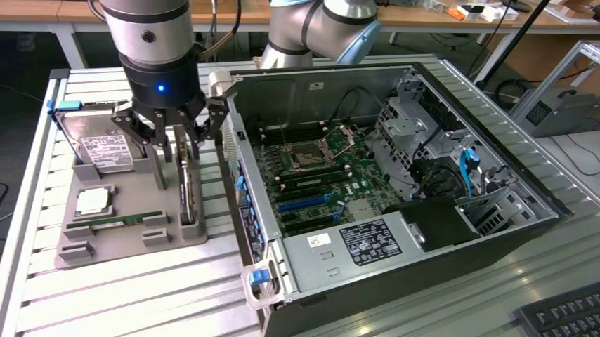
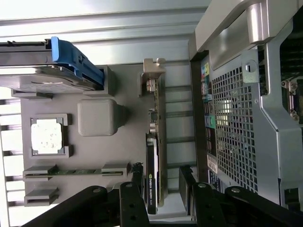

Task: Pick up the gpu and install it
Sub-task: 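Pick up the gpu and move the gpu toward the slot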

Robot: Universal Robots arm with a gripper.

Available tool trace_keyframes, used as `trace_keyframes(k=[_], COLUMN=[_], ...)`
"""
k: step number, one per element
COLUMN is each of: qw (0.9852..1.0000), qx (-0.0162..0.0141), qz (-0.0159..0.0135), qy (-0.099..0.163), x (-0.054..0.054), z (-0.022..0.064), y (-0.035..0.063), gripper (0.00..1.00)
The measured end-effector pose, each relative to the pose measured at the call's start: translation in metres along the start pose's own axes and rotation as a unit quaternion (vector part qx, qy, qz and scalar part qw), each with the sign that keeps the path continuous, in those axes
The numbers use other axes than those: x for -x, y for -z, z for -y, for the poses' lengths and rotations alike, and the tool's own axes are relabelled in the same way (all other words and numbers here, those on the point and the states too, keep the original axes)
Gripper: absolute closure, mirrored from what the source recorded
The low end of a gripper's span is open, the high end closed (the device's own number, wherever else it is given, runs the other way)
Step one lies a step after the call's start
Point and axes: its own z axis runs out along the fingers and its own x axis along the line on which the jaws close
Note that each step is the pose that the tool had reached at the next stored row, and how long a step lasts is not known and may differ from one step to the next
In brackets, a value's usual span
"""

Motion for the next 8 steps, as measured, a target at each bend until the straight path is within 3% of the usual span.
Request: trace_keyframes(k=[8], qw=[1.0], qx=[-0.0001], qz=[0.0], qy=[0.0], x=[-0.0001], z=[0.0001], y=[-0.0025], gripper=[0.56])
